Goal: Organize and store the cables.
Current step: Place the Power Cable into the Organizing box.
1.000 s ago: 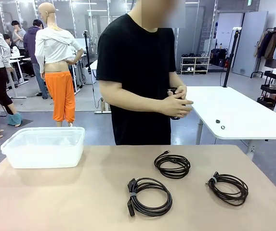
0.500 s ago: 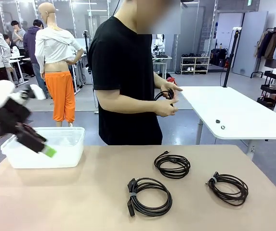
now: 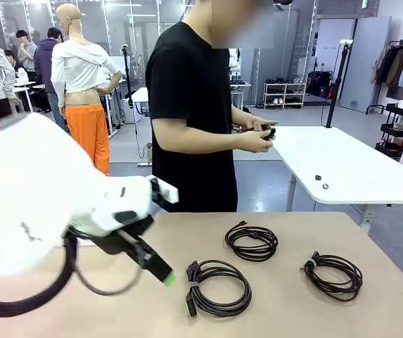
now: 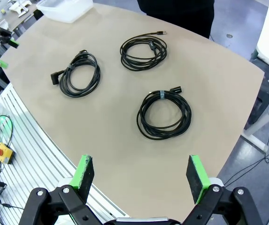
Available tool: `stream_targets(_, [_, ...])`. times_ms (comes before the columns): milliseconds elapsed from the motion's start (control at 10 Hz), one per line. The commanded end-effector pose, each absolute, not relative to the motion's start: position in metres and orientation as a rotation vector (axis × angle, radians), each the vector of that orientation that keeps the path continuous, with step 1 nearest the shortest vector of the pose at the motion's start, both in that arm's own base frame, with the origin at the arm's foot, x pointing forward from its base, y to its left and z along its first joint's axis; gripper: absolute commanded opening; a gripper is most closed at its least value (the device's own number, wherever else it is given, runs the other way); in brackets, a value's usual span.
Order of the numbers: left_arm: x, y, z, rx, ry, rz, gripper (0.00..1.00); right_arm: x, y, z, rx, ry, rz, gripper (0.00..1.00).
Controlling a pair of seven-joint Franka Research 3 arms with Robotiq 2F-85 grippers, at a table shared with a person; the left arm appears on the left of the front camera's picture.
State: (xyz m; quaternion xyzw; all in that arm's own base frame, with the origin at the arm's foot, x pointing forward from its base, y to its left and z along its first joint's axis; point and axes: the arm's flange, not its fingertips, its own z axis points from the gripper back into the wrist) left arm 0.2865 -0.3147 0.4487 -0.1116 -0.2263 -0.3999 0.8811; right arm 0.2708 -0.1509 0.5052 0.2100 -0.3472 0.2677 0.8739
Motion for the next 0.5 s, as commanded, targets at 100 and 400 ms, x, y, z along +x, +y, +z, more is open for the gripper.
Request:
stream_targets(100, [0.311,-0.366,0.432,-0.148,-0.46,-0.786,1.0,0.27,-0.153,0.506,0.445,-0.734,0.577,1.0])
stream_targets(400, [0.305,-0.357,0.427,-0.172,-0.445,-0.801,1.0,0.27,-0.153,0.506,0.445,-0.734,0.577,1.0])
